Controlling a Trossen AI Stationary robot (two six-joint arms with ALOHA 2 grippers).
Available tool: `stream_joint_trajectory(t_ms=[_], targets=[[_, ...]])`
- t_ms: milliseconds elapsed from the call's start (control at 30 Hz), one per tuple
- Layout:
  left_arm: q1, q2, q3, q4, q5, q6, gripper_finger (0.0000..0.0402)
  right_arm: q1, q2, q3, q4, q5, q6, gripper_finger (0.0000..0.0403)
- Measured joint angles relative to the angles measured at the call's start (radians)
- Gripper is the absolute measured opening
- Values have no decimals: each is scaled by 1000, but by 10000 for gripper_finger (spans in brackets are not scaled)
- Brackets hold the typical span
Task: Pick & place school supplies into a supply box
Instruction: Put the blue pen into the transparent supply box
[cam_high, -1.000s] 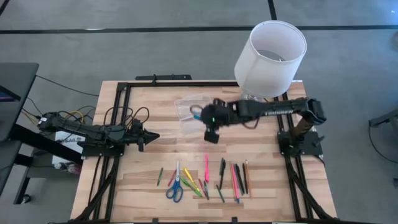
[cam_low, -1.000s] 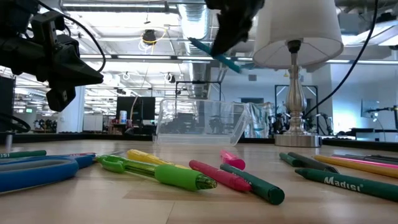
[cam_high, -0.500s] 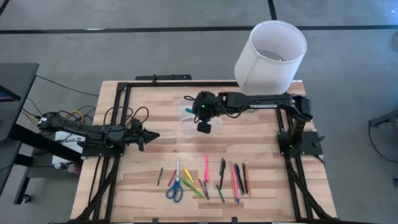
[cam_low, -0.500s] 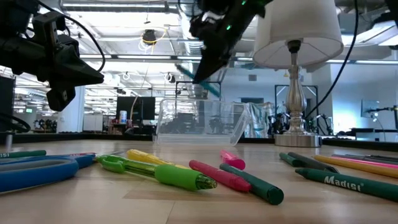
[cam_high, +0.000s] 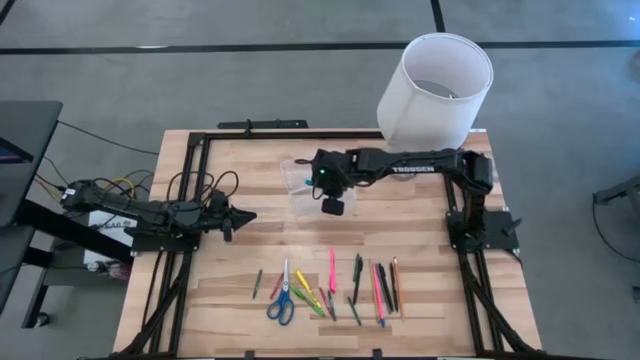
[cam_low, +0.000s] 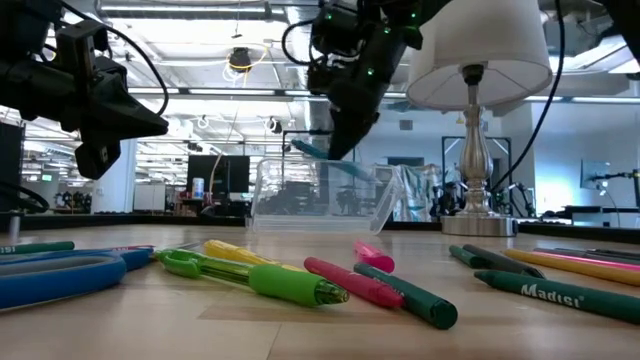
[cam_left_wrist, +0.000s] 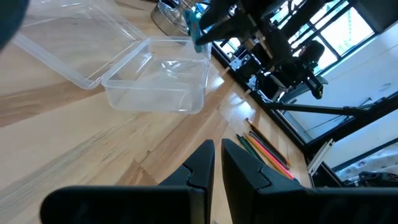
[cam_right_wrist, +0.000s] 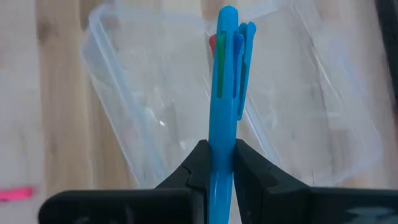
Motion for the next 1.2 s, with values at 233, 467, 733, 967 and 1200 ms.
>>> stream_joint_trajectory(t_ms=[233, 467, 733, 967, 1200], targets=[[0, 6, 0, 1, -15, 6, 24, 5, 23, -2, -46, -94, 8, 32], [0, 51, 0, 2, -22, 12, 24, 16, 46, -4, -51, -174, 44, 30], [0, 109, 0, 2, -22, -13, 24, 44, 111, -3, -66, -229, 95, 30], [0, 122, 0, 2, -22, -26, 24, 46, 124, -2, -64, -230, 157, 56], [0, 122, 0, 2, -27, -26, 24, 45, 124, -2, -54, -246, 194, 66]])
